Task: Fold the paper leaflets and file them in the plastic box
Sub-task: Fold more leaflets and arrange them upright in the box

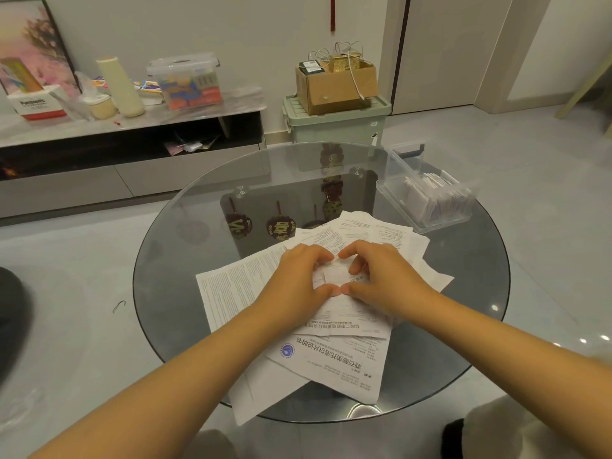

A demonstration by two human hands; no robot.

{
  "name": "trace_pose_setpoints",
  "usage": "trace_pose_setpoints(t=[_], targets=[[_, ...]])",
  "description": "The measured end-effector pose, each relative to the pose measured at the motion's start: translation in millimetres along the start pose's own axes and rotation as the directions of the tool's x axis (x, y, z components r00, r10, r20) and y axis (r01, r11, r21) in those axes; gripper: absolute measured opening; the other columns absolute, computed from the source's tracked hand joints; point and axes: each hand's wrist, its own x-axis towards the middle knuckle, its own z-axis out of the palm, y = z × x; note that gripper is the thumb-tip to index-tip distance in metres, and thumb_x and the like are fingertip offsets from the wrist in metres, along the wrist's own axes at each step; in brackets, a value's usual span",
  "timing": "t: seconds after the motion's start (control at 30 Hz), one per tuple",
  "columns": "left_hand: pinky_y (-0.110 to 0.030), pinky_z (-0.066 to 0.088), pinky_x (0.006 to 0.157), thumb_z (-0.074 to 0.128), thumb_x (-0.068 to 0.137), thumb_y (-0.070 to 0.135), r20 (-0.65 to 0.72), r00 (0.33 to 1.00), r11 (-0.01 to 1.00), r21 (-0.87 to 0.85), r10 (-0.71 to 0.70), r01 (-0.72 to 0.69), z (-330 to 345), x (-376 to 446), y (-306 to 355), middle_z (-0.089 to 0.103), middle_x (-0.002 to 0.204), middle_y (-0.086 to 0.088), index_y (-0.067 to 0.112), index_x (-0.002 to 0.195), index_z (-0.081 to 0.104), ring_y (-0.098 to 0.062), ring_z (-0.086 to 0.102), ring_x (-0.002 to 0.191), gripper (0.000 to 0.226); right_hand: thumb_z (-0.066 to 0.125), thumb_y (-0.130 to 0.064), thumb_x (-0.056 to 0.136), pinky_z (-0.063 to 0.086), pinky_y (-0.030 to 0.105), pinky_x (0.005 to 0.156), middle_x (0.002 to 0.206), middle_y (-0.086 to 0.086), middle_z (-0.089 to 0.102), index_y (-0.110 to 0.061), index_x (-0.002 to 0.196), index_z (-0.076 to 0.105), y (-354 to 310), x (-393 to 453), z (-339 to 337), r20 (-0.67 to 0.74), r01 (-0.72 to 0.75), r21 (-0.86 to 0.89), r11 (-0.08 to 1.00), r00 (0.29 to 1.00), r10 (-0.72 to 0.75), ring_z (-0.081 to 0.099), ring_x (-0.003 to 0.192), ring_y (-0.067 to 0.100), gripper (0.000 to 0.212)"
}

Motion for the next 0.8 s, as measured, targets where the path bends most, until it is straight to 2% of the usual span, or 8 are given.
trace_pose_setpoints(t=[0.07,0.17,0.27,0.4,0.57,0.63,0.73,0.8], targets=[[-0.02,0.037,0.092,0.072,0.08,0.035,0.017,1.0,0.999,0.049,-0.018,0.017,-2,2,0,0.05,0.117,0.011,0.027,0.124,0.053,-0.006,0.044,0.107,0.049,0.071,-0.032,0.08,0.038,0.027,0.084,0.097,-0.011,0.049,-0.03,0.12,0.046,0,-2,0,-0.037,0.02,-0.085,0.996,0.999,-0.023,0.034,0.1,0.009,0.047],[-0.019,0.037,0.089,0.073,0.079,0.033,0.023,1.0,0.998,0.056,-0.005,0.004,-4,4,1,0.055,0.112,0.01,0.029,0.122,0.056,-0.007,0.047,0.104,0.046,0.07,-0.032,0.081,0.039,0.028,0.084,0.097,-0.012,0.043,-0.027,0.109,0.048,-1,-5,-1,-0.077,0.066,-0.146,0.987,0.994,-0.078,0.033,0.099,0.009,0.036],[-0.013,0.037,0.079,0.073,0.08,0.029,0.038,0.999,1.0,0.025,-0.018,0.017,-4,5,4,0.054,0.101,0.014,0.031,0.115,0.058,-0.002,0.049,0.092,0.038,0.067,-0.029,0.084,0.038,0.026,0.083,0.098,-0.009,0.048,-0.026,0.1,0.057,-2,-8,-1,-0.06,0.135,-0.207,0.969,0.987,-0.151,0.038,0.102,0.011,0.02],[-0.014,0.039,0.062,0.067,0.085,0.016,0.02,0.993,0.979,-0.168,-0.115,0.117,-5,10,10,0.058,0.08,0.012,0.034,0.091,0.062,-0.004,0.053,0.069,0.02,0.065,-0.033,0.085,0.04,0.025,0.084,0.104,-0.008,0.058,-0.028,0.105,0.065,0,-10,-4,-0.045,0.138,-0.216,0.967,0.987,-0.151,0.043,0.103,0.01,0.021],[-0.03,0.052,0.07,0.069,0.083,0.013,0.04,0.96,0.843,-0.469,-0.277,0.263,-12,13,22,0.061,0.071,0.006,0.027,0.09,0.068,-0.011,0.059,0.069,0.016,0.067,-0.052,0.077,0.037,0.023,0.08,0.107,-0.015,0.058,-0.033,0.111,0.063,-3,-12,-14,-0.081,0.118,-0.201,0.973,0.987,-0.137,0.043,0.104,0.006,0.04],[-0.028,0.054,0.071,0.07,0.082,0.011,0.049,0.947,0.762,-0.582,-0.318,0.286,-16,15,28,0.063,0.071,0.004,0.024,0.09,0.068,-0.011,0.062,0.072,0.015,0.065,-0.055,0.077,0.036,0.022,0.083,0.109,-0.017,0.059,-0.035,0.112,0.062,-3,-13,-20,-0.133,0.141,-0.253,0.957,0.975,-0.179,0.044,0.106,0.007,0.041],[-0.02,0.048,0.063,0.068,0.083,0.009,0.065,0.935,0.661,-0.69,-0.35,0.295,-21,19,38,0.067,0.08,0.001,0.021,0.093,0.067,-0.007,0.063,0.071,0.015,0.065,-0.046,0.081,0.033,0.023,0.077,0.103,-0.015,0.065,-0.031,0.105,0.067,-3,-12,-28,-0.244,0.202,-0.302,0.932,0.928,-0.281,0.046,0.095,0.008,0.028],[-0.021,0.048,0.063,0.068,0.083,0.008,0.067,0.928,0.6,-0.746,-0.366,0.291,-24,24,45,0.068,0.083,-0.001,0.021,0.093,0.067,-0.009,0.064,0.073,0.016,0.073,-0.032,0.077,0.033,0.024,0.068,0.085,-0.011,0.069,-0.026,0.089,0.073,-3,-10,-31,-0.335,0.241,-0.35,0.905,0.87,-0.362,0.047,0.077,0.01,0.014]])
